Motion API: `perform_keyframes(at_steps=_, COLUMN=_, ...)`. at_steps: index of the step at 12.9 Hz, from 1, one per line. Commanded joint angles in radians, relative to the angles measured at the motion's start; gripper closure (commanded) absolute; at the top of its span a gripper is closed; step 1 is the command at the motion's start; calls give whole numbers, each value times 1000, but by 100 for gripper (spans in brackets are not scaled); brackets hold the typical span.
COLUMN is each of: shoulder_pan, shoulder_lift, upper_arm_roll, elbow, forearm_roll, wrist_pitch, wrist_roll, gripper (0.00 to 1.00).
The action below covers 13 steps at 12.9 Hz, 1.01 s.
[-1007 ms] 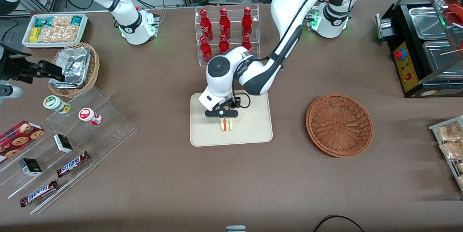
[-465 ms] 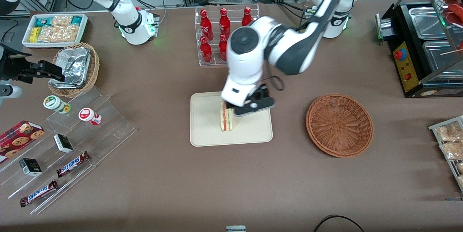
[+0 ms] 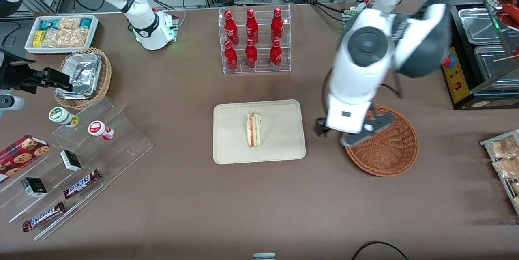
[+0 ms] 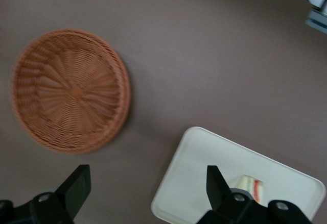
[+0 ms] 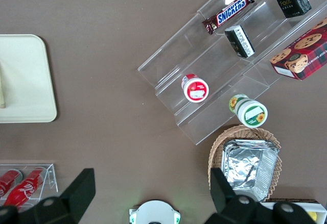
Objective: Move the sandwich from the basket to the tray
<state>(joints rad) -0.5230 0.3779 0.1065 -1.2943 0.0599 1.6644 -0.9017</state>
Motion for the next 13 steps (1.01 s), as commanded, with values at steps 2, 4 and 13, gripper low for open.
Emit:
perform_keyframes(at_steps=2, shoulder_pan=138, shoulder_lift=-120, upper_arm_roll=-8, elbow=-36, forearm_roll=-11, wrist_pitch=-112, wrist_roll=217, gripper=0)
perform_keyframes(at_steps=4, shoulder_pan=208, shoulder_lift=-192, upper_arm_roll=-8, elbow=-81, forearm_roll=-12, wrist_pitch=-146, wrist_roll=360, gripper=0)
perform_keyframes(at_steps=13, shoulder_pan=386, shoulder_lift=-445, upper_arm_roll=-7, elbow=-399, forearm_roll=-64, wrist_pitch=-78, wrist_roll=710, gripper=0)
